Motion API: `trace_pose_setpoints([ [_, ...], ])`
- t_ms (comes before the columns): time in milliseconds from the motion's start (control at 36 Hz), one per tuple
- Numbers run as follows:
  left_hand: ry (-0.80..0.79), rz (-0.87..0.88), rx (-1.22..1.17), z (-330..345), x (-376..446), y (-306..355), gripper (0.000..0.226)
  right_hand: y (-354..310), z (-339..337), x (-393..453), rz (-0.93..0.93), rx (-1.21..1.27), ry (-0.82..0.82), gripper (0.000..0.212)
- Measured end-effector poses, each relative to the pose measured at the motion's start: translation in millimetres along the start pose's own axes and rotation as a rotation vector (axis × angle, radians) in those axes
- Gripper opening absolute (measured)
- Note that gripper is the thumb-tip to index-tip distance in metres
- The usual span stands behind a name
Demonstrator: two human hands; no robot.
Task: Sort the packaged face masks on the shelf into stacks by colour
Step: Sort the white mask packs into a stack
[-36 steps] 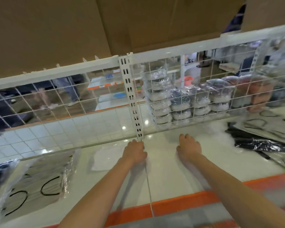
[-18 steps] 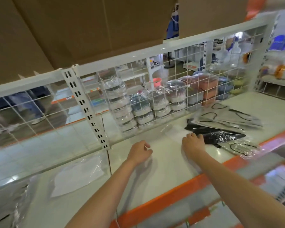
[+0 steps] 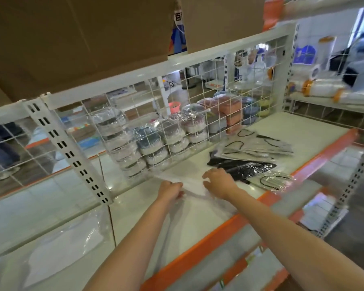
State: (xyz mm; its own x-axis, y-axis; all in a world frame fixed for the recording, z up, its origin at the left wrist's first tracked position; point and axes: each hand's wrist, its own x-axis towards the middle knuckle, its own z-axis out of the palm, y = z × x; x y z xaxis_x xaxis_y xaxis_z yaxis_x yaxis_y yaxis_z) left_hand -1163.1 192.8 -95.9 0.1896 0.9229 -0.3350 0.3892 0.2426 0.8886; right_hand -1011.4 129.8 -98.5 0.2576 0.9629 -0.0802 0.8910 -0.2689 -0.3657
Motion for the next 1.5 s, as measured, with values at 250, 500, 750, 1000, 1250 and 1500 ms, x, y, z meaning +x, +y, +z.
trace_pose_setpoints([
  [250, 0.124, -0.020, 0.051, 7.4, 0.7, 0.3, 0.013, 58.1, -10.8, -17.1, 0.258, -0.243, -0.016, 0.044],
  [500, -0.109, -0.020, 0.037, 21.6, -1.4, 4.9, 0.014, 46.8, 1.0, -19.7, 0.208, -0.231, 0.070, 0.044],
  [750, -0.166, 0.036, 0.111, 38.8, -5.9, 8.0, 0.003, 69.7, -14.5, -25.0, 0.181, -0.082, 0.161, 0.044],
  [1000, -0.230, 0.046, 0.113, 54.9, -17.6, 11.2, 0.006, 93.4, -23.0, -40.1, 0.477, -0.311, 0.014, 0.060],
  [1250, -0.420, -0.077, -0.053, 63.4, -36.5, 17.8, 0.032, 18.4, -29.0, -56.5, 0.069, 0.226, -0.114, 0.027],
  [1500, -0.376, -0.236, -0.026, 19.3, -18.1, 17.5, 0.028, 15.3, -37.7, -49.4, 0.084, 0.682, -0.143, 0.026],
])
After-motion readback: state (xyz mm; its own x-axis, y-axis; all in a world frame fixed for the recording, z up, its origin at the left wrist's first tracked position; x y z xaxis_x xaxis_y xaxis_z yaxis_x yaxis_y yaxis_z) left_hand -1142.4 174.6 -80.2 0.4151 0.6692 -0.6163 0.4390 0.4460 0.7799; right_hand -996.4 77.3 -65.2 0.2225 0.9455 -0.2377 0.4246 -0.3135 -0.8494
